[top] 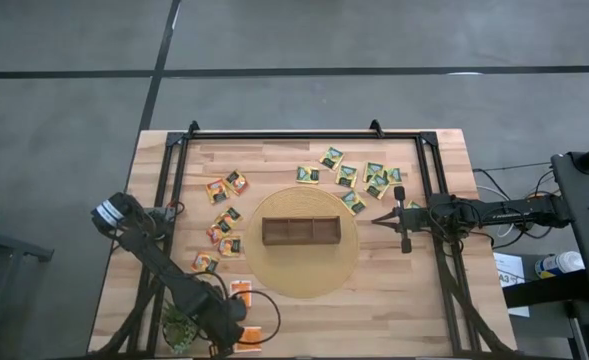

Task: Pick & Place Tea
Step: Put the white orange tea bag into the left section of the wooden organizer

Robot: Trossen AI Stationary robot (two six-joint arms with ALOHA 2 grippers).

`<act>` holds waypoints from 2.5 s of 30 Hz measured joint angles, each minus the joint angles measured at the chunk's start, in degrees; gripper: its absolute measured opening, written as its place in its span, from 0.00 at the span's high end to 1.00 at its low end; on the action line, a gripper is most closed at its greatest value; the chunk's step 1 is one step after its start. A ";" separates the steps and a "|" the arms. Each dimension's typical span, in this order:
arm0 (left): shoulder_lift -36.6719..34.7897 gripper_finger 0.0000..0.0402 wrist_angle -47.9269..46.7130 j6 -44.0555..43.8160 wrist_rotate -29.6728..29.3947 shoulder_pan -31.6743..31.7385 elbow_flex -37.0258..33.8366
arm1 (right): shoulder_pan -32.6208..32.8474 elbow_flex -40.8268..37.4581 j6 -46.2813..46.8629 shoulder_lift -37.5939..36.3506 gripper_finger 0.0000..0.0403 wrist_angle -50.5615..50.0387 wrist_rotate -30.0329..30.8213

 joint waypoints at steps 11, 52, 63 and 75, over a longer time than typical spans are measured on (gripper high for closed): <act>-0.06 1.00 -18.40 7.89 -8.16 3.70 12.59 | 0.00 0.02 0.00 0.00 0.98 0.00 0.00; 10.15 1.00 -32.40 37.67 -54.05 22.30 28.08 | 0.02 0.01 0.00 0.02 0.98 0.02 0.00; 12.60 1.00 -33.64 47.72 -57.97 22.41 30.81 | 0.02 0.02 0.00 0.00 0.98 0.02 0.00; 12.76 1.00 -35.54 45.20 -56.70 25.25 30.19 | 0.00 0.02 0.00 0.00 0.98 0.00 0.00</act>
